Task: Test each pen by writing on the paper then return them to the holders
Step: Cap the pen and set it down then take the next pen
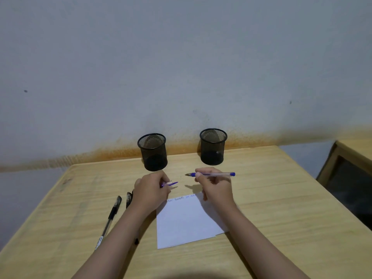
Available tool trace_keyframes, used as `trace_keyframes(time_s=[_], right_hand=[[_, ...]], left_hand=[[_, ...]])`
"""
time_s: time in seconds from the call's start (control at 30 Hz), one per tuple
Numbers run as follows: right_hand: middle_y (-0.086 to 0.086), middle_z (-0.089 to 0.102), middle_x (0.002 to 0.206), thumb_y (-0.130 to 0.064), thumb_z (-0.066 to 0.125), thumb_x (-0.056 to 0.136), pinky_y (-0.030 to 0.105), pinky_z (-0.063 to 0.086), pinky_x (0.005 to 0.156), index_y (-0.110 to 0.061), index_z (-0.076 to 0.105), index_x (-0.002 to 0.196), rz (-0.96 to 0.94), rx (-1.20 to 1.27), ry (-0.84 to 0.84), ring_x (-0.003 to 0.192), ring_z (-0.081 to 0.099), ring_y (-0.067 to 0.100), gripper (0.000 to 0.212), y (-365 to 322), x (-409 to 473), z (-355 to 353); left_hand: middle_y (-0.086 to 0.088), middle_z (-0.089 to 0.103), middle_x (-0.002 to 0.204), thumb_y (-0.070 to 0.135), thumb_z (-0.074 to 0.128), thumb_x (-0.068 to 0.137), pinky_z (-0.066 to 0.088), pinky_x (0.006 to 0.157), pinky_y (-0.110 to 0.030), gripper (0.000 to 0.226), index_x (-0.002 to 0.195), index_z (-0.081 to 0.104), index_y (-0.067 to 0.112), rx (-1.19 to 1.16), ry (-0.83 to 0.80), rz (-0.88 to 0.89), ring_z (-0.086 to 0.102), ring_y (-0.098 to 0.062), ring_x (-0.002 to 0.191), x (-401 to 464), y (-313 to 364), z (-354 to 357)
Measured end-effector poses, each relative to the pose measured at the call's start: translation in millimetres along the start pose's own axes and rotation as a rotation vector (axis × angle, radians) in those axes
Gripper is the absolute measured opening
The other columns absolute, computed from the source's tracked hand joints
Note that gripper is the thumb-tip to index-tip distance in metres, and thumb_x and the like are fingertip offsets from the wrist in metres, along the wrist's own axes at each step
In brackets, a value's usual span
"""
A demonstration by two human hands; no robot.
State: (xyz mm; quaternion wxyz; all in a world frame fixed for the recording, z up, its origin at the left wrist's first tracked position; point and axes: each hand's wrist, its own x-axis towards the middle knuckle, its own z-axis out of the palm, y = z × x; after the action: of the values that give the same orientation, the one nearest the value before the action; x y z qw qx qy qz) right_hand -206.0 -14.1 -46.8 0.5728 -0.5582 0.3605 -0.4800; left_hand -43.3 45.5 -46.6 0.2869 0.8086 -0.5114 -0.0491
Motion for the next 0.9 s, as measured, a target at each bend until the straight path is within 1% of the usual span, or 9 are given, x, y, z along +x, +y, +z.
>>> trace_keyframes(time_s=[0.07,0.1,0.17,0.3,0.5,0.63,0.7,0.8,0.9], right_hand=[[0.002,0.064,0.074,-0.007,0.063,0.088,0.008,0.042,0.045,-0.005,0.070,0.094,0.029,0.020,0.000,0.051,0.057,-0.005,0.010,-0.4,0.9,0.0],[0.002,0.064,0.071,-0.007,0.063,0.088,0.008,0.041,0.045,-0.003,0.070,0.095,0.041,0.035,0.001,0.049,0.056,-0.004,0.011,-0.1,1.3,0.1],[0.003,0.064,0.071,-0.008,0.062,0.089,0.008,0.041,0.045,-0.003,0.070,0.095,0.041,0.023,-0.005,0.051,0.057,-0.003,0.011,1.2,0.5,0.2],[0.004,0.065,0.072,-0.009,0.062,0.089,0.008,0.042,0.046,-0.003,0.069,0.094,0.013,0.004,-0.016,0.052,0.059,-0.003,0.010,1.9,-2.3,0.8],[0.007,0.064,0.073,-0.008,0.062,0.089,0.008,0.041,0.044,0.000,0.068,0.093,0.011,0.041,-0.025,0.050,0.057,-0.004,0.011,-1.7,-2.8,-1.8],[0.006,0.063,0.072,-0.002,0.061,0.088,0.007,0.042,0.046,0.005,0.067,0.094,-0.027,0.022,-0.150,0.053,0.058,-0.004,0.011,-4.7,-10.6,0.1],[0.005,0.064,0.073,-0.001,0.061,0.088,0.007,0.043,0.048,0.005,0.067,0.095,-0.058,0.018,-0.199,0.054,0.059,-0.003,0.011,-6.0,-14.2,0.6],[0.004,0.066,0.075,0.001,0.062,0.087,0.009,0.046,0.052,0.002,0.068,0.093,-0.104,0.021,-0.239,0.062,0.063,0.000,0.009,-7.6,-18.5,1.5],[0.001,0.069,0.079,-0.002,0.064,0.086,0.014,0.050,0.058,-0.007,0.071,0.092,-0.161,-0.022,-0.256,0.074,0.066,0.007,0.010,-5.9,-17.6,0.5]], left_hand=[[0.011,0.063,0.075,0.017,0.071,0.078,0.048,0.063,-0.026,0.013,0.082,0.062,0.026,-0.212,-0.017,-0.011,0.059,-0.009,0.073,-4.0,8.4,-2.7],[0.008,0.063,0.076,0.015,0.072,0.078,0.047,0.059,-0.021,0.013,0.082,0.063,0.024,-0.276,-0.024,-0.007,0.059,-0.008,0.071,-5.8,12.4,-3.5],[0.005,0.064,0.078,0.012,0.072,0.077,0.045,0.058,-0.018,0.013,0.082,0.065,0.022,-0.334,-0.020,0.016,0.059,-0.011,0.071,-8.3,17.4,-3.6],[0.005,0.065,0.079,0.011,0.074,0.076,0.046,0.064,-0.022,0.016,0.079,0.065,0.024,-0.359,-0.004,0.037,0.058,-0.013,0.076,-10.4,21.1,-4.0],[0.004,0.065,0.077,0.009,0.073,0.077,0.046,0.064,-0.022,0.013,0.081,0.067,0.020,-0.413,0.014,0.028,0.058,-0.013,0.075,-16.4,23.1,-6.8],[0.006,0.065,0.076,0.005,0.072,0.077,0.042,0.060,-0.007,0.013,0.078,0.068,0.018,-0.403,0.001,0.080,0.058,-0.004,0.073,-21.8,28.5,-8.7],[0.006,0.065,0.073,0.002,0.072,0.076,0.042,0.061,-0.005,0.016,0.075,0.068,0.018,-0.397,0.009,0.109,0.058,0.000,0.072,-23.4,26.0,-10.7],[0.007,0.065,0.069,-0.001,0.071,0.074,0.043,0.062,-0.007,0.020,0.071,0.068,0.018,-0.382,0.028,0.169,0.058,0.001,0.074,-27.0,20.6,-16.0],[0.008,0.066,0.069,-0.002,0.072,0.074,0.044,0.065,-0.009,0.018,0.074,0.070,0.016,-0.356,0.070,0.272,0.059,-0.004,0.077,-28.9,18.1,-20.7]])
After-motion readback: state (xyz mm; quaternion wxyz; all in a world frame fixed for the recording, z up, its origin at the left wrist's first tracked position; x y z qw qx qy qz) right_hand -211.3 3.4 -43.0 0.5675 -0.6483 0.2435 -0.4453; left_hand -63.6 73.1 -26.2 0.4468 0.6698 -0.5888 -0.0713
